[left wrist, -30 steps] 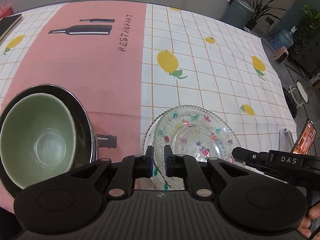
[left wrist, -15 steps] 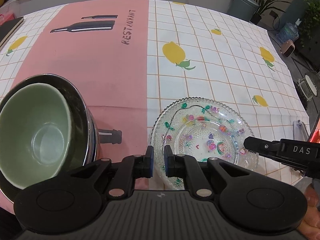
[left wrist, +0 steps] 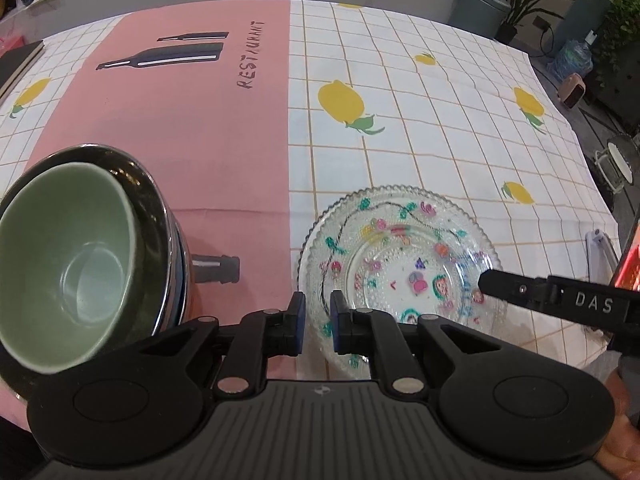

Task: Organize plates and bowls
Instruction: 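Lower the glass plate onto the 'Fruity' plate stack and open both grippers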

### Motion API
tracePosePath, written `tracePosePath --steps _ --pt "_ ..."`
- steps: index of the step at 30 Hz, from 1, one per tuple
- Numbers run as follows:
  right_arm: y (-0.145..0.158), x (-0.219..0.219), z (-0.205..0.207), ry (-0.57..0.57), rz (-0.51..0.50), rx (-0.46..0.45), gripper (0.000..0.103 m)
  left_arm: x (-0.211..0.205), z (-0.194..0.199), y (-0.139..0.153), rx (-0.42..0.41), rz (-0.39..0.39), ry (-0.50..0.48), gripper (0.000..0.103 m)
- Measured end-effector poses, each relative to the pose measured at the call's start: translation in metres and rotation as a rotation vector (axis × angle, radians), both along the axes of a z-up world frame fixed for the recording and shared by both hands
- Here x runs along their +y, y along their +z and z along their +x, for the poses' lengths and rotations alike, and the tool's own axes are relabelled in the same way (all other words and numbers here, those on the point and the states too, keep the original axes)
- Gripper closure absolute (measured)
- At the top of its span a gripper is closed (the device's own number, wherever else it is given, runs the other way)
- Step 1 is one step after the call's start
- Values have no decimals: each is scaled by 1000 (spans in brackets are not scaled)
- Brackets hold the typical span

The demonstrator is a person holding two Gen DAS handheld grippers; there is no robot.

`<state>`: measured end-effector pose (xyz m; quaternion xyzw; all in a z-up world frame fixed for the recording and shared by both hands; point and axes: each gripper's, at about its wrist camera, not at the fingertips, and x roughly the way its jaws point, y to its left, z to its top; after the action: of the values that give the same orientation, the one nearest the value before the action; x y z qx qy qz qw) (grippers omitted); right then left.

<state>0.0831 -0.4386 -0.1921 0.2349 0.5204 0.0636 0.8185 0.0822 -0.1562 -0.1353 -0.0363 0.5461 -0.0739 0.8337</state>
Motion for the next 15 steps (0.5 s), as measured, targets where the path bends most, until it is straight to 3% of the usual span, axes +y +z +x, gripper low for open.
tracePosePath --steps 3,6,8,9,12,15 --pt "2 0 -9 -17 15 3 73 0 -9 1 16 -15 -16 74" --pt "1 5 -22 -14 37 18 71 5 -14 -4 70 -91 -18 73" --pt "-2 9 -30 -5 55 35 71 9 -17 -8 104 -149 -6 73" --pt "-4 11 -33 -4 64 45 72 11 -18 -10 109 -171 -1 79" --pt "-8 13 -42 -29 79 66 85 14 -21 -8 90 -185 5 83" --pt "-10 9 -42 -59 106 73 86 17 -19 -9 89 -198 20 86"
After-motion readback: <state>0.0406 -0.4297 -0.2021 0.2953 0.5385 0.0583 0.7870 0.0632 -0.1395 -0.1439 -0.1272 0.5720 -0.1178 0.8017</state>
